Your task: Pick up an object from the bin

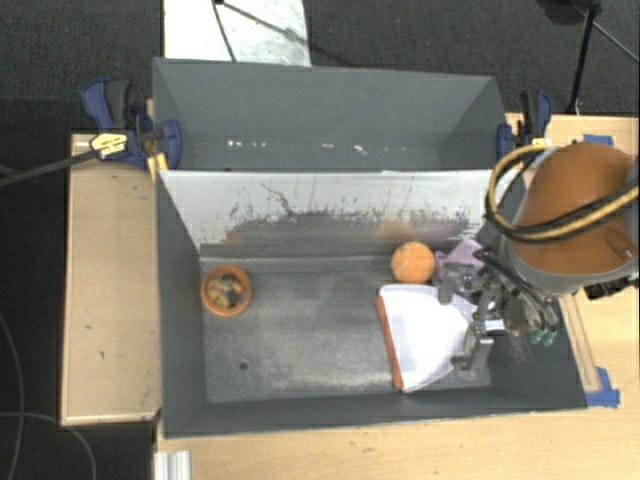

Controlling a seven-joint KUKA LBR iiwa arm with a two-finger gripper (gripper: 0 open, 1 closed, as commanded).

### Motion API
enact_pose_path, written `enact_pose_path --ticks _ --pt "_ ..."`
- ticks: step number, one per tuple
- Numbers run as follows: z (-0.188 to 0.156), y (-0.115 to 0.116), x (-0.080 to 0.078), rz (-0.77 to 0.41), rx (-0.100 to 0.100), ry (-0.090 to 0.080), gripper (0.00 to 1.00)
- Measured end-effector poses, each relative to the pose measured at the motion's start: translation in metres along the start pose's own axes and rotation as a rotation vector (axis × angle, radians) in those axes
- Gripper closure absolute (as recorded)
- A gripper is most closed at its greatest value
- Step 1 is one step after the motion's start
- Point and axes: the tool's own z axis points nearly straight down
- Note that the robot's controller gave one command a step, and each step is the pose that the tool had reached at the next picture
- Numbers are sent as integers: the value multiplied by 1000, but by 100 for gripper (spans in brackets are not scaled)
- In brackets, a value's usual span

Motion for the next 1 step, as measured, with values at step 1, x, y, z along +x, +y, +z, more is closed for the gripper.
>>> enact_pose_path --ticks 1 --pt "-4 0 -2 -2 1 -8 0"
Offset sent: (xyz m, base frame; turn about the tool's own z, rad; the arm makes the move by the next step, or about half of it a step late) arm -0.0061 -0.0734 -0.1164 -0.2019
